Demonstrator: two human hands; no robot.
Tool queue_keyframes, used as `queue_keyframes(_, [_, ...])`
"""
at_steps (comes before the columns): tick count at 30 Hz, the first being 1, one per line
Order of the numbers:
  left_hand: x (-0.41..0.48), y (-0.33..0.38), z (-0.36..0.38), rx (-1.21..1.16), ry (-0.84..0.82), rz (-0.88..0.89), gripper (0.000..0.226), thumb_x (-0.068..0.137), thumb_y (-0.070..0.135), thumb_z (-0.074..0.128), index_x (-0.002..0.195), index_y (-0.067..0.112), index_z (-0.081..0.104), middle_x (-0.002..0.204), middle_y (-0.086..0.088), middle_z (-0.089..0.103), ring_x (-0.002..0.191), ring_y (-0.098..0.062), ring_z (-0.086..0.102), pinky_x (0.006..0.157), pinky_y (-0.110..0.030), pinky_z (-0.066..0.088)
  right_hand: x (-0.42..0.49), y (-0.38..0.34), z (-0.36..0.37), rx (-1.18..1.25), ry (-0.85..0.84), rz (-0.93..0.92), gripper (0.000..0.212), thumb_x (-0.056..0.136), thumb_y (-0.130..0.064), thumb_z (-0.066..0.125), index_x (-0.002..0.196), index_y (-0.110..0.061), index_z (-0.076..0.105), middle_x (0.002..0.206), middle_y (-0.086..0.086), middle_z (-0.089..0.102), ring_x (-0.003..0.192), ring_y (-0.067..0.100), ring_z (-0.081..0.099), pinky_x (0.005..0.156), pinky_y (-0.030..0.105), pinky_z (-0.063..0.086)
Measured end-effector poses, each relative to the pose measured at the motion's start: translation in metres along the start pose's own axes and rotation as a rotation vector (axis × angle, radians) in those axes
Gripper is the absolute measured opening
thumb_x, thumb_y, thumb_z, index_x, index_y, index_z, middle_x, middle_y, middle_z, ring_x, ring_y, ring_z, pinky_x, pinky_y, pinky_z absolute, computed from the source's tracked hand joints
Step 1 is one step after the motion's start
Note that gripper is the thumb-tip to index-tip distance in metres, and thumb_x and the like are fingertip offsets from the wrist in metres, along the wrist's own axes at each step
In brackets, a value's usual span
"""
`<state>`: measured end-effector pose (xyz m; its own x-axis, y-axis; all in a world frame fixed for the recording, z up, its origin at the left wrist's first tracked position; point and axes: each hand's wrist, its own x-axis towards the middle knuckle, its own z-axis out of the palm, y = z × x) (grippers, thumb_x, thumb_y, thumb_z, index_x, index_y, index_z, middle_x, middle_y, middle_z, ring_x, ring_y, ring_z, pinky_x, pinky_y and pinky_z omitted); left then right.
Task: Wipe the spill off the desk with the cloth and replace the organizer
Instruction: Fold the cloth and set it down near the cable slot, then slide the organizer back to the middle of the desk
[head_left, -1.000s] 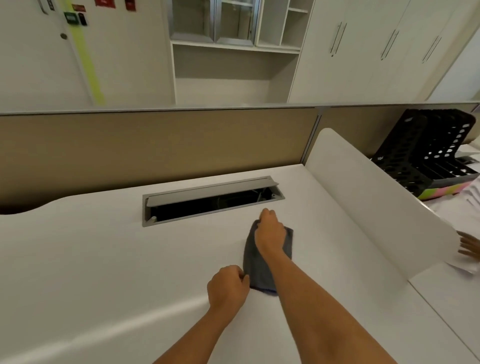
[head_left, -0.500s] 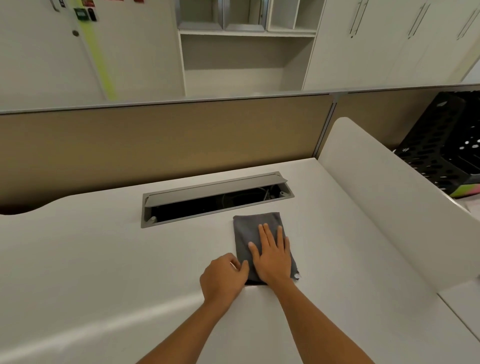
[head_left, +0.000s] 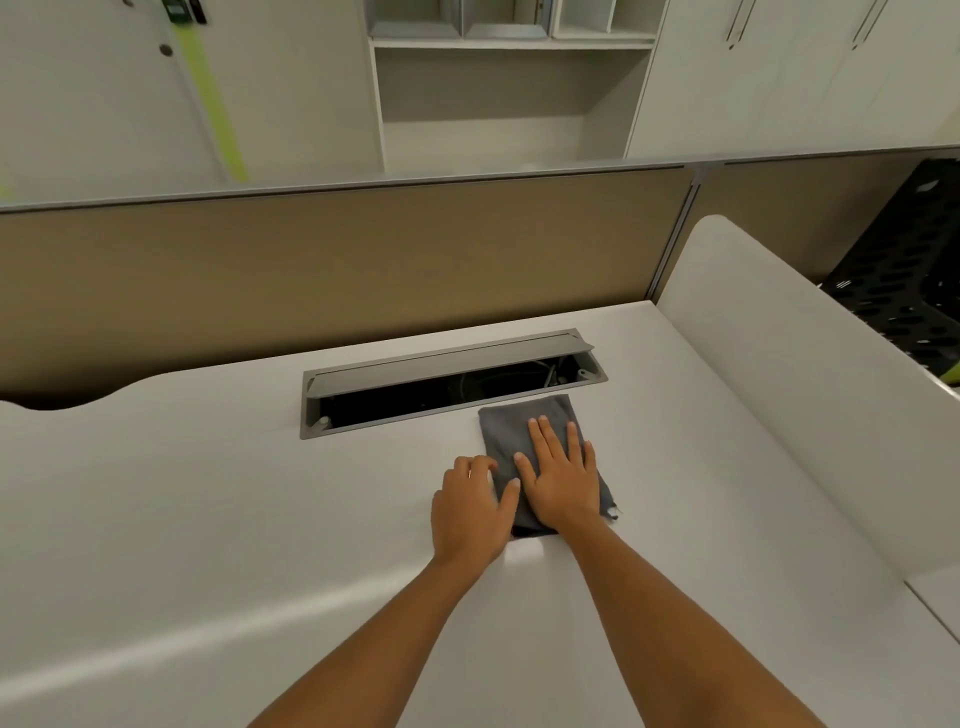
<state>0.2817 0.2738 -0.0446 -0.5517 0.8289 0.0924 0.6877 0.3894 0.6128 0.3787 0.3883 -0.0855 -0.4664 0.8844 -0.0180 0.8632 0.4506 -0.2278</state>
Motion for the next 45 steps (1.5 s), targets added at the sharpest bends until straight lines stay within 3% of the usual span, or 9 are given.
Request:
queue_keyframes(4, [-0.014, -0.021, -0.016, 0.023, -0.034, 0.087, 0.047, 0.094, 0.053, 0.045, 0.131, 0.024, 0.049, 0.138, 0.003, 0.05, 0.121, -0.015, 0.05, 0.099, -0.029, 0.042, -0.015, -0.011, 0.002, -0.012, -0.062, 0.063, 0.064, 0.101, -0.055, 0.014, 0.155, -0.027, -0.005, 0.165, -0.003, -0.004, 0.151, 0.028, -0.011, 0.12, 0.048, -0.006])
queue_keyframes(9, [-0.039, -0.065, -0.045, 0.113, -0.124, 0.111, 0.059, 0.096, 0.058, 0.032, 0.149, 0.032, 0.026, 0.161, 0.007, 0.017, 0.147, -0.014, 0.018, 0.12, -0.035, 0.015, -0.059, -0.057, 0.008, 0.101, -0.063, -0.035, 0.064, 0.1, -0.057, 0.014, 0.155, -0.031, -0.004, 0.164, -0.009, -0.003, 0.151, 0.023, -0.012, 0.118, 0.044, -0.013])
queue_keyframes(14, [-0.065, -0.117, -0.096, 0.255, -0.101, 0.161, 0.066, 0.09, 0.066, 0.014, 0.149, 0.038, 0.002, 0.16, 0.012, -0.006, 0.149, -0.011, -0.006, 0.119, -0.035, -0.008, -0.1, -0.133, 0.01, 0.223, -0.024, -0.234, 0.062, 0.096, -0.059, 0.01, 0.151, -0.038, -0.007, 0.155, -0.023, -0.014, 0.147, 0.014, -0.023, 0.113, 0.035, -0.025])
queue_keyframes(17, [-0.082, -0.151, -0.138, 0.314, -0.046, 0.115, 0.068, 0.09, 0.067, 0.009, 0.15, 0.037, 0.001, 0.159, 0.013, -0.008, 0.148, -0.011, -0.008, 0.118, -0.034, -0.012, -0.116, -0.187, 0.01, 0.186, -0.027, -0.363, 0.058, 0.098, -0.055, 0.011, 0.151, -0.038, -0.007, 0.154, -0.022, -0.016, 0.146, 0.014, -0.025, 0.111, 0.034, -0.028])
queue_keyframes(28, [-0.175, -0.286, -0.291, 0.483, 0.096, -0.215, 0.072, 0.091, 0.064, 0.008, 0.153, 0.028, 0.007, 0.161, 0.007, -0.002, 0.149, -0.017, -0.005, 0.118, -0.043, -0.009, -0.179, -0.381, 0.013, 0.009, -0.143, -0.692, 0.065, 0.1, -0.057, 0.022, 0.155, -0.032, -0.004, 0.163, -0.01, -0.008, 0.148, 0.022, -0.021, 0.118, 0.047, -0.016])
queue_keyframes(36, [-0.229, -0.363, -0.372, 0.599, 0.188, -0.371, 0.093, 0.076, 0.068, -0.027, 0.153, 0.024, 0.001, 0.162, 0.0, -0.003, 0.15, -0.023, -0.004, 0.117, -0.047, -0.009, -0.222, -0.498, 0.023, -0.095, -0.173, -0.876, 0.065, 0.101, -0.053, 0.028, 0.155, -0.032, -0.003, 0.164, -0.008, -0.006, 0.149, 0.024, -0.017, 0.117, 0.049, -0.014])
queue_keyframes(39, [-0.24, -0.39, -0.396, 0.678, 0.194, -0.467, 0.071, 0.094, 0.06, 0.008, 0.152, 0.021, -0.009, 0.162, -0.004, -0.008, 0.149, -0.025, -0.007, 0.118, -0.049, -0.004, -0.23, -0.539, 0.029, -0.151, -0.178, -0.904, 0.067, 0.1, -0.055, 0.029, 0.154, -0.034, -0.004, 0.164, -0.007, -0.005, 0.15, 0.024, -0.013, 0.117, 0.05, -0.014])
queue_keyframes(41, [-0.248, -0.401, -0.406, 0.67, 0.211, -0.492, 0.074, 0.097, 0.056, 0.027, 0.152, 0.019, -0.007, 0.163, -0.006, -0.005, 0.149, -0.027, -0.005, 0.118, -0.05, -0.003, -0.232, -0.561, 0.033, -0.18, -0.194, -0.919, 0.067, 0.1, -0.055, 0.031, 0.154, -0.034, -0.004, 0.165, -0.007, -0.003, 0.151, 0.024, -0.009, 0.117, 0.051, -0.012])
queue_keyframes(45, [-0.264, -0.432, -0.425, 0.714, 0.199, -0.524, 0.076, 0.097, 0.055, 0.033, 0.152, 0.021, -0.009, 0.162, -0.01, -0.007, 0.149, -0.029, -0.005, 0.117, -0.053, -0.004, -0.239, -0.602, 0.039, -0.204, -0.221, -0.967, 0.069, 0.101, -0.051, 0.036, 0.155, -0.032, -0.002, 0.165, -0.006, 0.0, 0.152, 0.022, -0.004, 0.119, 0.048, -0.006])
